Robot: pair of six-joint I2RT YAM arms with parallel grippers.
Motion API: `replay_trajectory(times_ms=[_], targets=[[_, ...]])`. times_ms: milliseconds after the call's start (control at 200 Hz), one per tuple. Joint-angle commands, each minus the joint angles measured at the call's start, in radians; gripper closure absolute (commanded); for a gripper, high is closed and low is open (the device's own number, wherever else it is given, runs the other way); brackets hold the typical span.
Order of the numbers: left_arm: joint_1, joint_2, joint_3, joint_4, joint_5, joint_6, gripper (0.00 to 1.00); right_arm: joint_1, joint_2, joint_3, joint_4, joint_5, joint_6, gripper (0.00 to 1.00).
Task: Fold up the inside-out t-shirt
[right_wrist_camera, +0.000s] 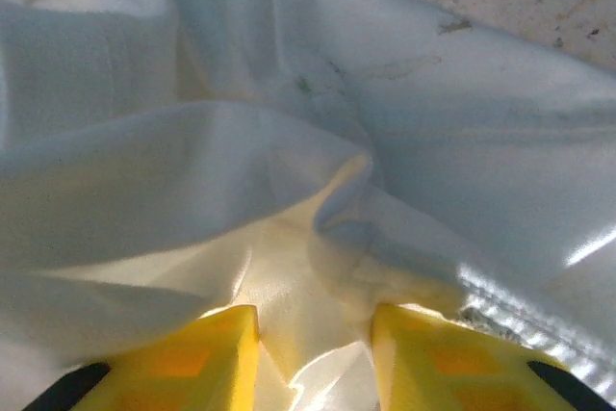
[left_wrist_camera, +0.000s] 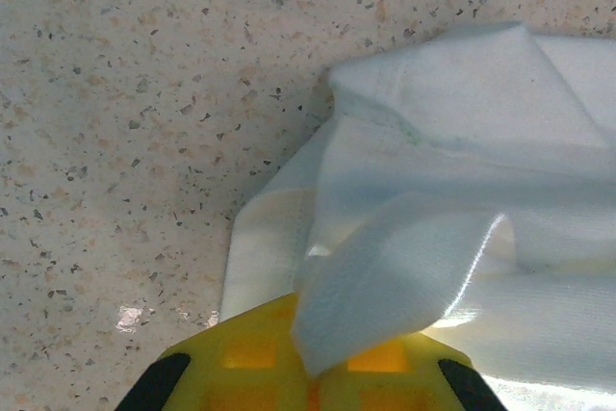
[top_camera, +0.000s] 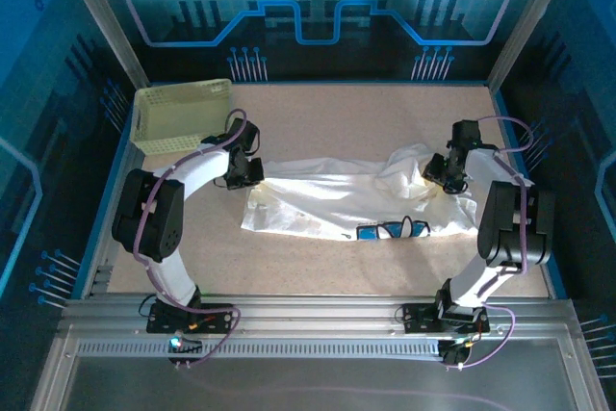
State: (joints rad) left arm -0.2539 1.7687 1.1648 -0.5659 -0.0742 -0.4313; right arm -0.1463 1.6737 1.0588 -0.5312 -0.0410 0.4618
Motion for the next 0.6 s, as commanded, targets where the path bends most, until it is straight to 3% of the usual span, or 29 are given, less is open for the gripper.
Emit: replay_trajectory(times_ms=[0,75,215,520,595], targets=[[0.010,0.004,-0.013,-0.001,0.001,-0.012,0.93,-0.011,0.018,0.031,0.013,-0.015,0.000,0.74],[0.010,0.002,-0.012,-0.002,-0.001,-0.011,0.93,-0.011,0.005,0.030,0.003,0.002,0.001,0.83],[0.011,-0.005,-0.014,-0.002,-0.003,-0.010,0.93,-0.011,-0.063,0.038,-0.049,0.043,0.001,0.91],[0.013,-0.046,-0.027,0.029,0.024,-0.006,0.93,-0.011,-0.186,0.060,-0.147,0.099,-0.012,0.95],[0.013,-0.048,-0.026,0.028,0.029,-0.005,0.92,-0.010,-0.186,0.059,-0.150,0.091,-0.009,0.89]])
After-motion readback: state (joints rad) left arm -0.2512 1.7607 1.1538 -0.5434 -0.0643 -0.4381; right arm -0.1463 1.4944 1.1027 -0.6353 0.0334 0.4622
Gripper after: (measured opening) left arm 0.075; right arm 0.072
